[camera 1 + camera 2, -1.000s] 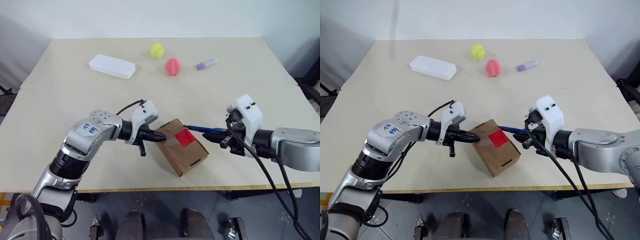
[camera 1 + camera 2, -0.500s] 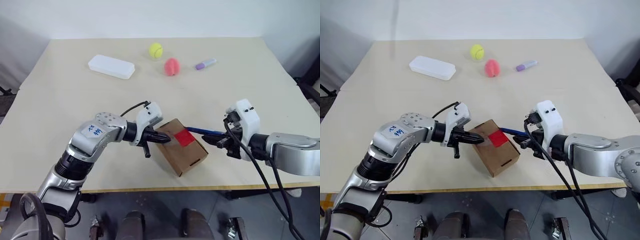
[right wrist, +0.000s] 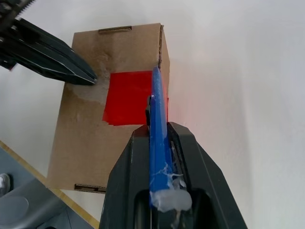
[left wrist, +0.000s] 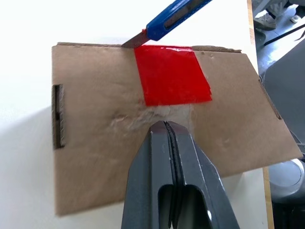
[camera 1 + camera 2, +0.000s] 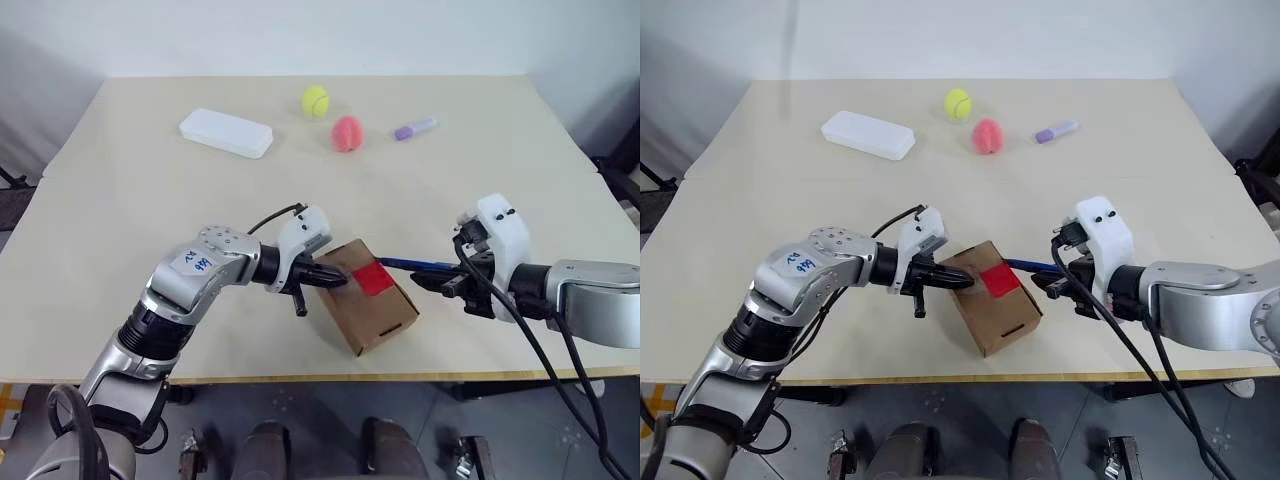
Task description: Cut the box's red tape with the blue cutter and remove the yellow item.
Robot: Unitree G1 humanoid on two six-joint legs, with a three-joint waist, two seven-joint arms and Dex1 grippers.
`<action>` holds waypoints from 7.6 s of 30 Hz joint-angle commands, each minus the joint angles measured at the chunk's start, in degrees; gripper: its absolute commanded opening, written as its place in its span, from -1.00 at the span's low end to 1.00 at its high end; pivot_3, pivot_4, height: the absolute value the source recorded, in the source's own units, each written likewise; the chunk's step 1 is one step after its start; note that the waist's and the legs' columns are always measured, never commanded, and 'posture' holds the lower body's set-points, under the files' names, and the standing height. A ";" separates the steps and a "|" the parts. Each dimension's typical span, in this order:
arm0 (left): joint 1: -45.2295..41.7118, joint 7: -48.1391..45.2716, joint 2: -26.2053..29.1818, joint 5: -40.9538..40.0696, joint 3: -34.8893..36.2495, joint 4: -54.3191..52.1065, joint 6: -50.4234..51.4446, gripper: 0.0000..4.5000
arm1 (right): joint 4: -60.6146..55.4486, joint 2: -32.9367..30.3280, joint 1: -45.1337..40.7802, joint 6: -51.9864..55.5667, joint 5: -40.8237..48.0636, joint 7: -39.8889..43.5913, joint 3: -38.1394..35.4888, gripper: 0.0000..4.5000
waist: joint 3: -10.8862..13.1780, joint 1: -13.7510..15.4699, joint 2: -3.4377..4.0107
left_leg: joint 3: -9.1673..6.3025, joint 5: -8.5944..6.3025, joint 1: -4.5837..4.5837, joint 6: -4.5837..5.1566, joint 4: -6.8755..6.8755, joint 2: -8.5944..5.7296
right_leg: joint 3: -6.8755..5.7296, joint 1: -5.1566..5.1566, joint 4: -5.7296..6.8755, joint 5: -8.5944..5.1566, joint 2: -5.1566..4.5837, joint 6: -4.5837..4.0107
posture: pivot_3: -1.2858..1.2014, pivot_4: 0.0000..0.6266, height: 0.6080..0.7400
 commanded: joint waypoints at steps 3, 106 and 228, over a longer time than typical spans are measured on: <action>-0.96 3.39 -1.38 3.92 -6.58 2.72 6.22 -1.00 | -0.15 1.26 -2.87 0.24 1.97 0.55 3.44 -0.95 | -0.02 0.00 -0.04 | 0.00 0.00 0.00 0.00 0.01 0.00 | 0.00 0.01 0.01 0.00 0.00 0.00 | 0.03 -0.52 1.00; -6.10 11.09 -5.24 6.25 -9.51 7.82 16.67 -1.00 | 1.59 -10.22 -0.52 8.31 1.97 10.98 6.43 -0.95 | -0.72 1.30 -0.38 | -0.06 -0.42 0.90 0.63 0.00 0.05 | -0.15 1.42 -1.39 -0.09 0.01 -1.19 | 0.03 -0.52 1.00; -16.66 -7.76 3.79 3.67 2.81 17.91 1.43 -1.00 | 41.43 25.99 -1.10 -30.10 -95.35 61.22 -11.73 0.91 | 0.04 -0.78 0.25 | 0.84 0.00 0.59 -0.03 -0.79 0.16 | -0.28 0.51 -1.38 0.87 0.07 -0.02 | 0.03 -0.52 1.00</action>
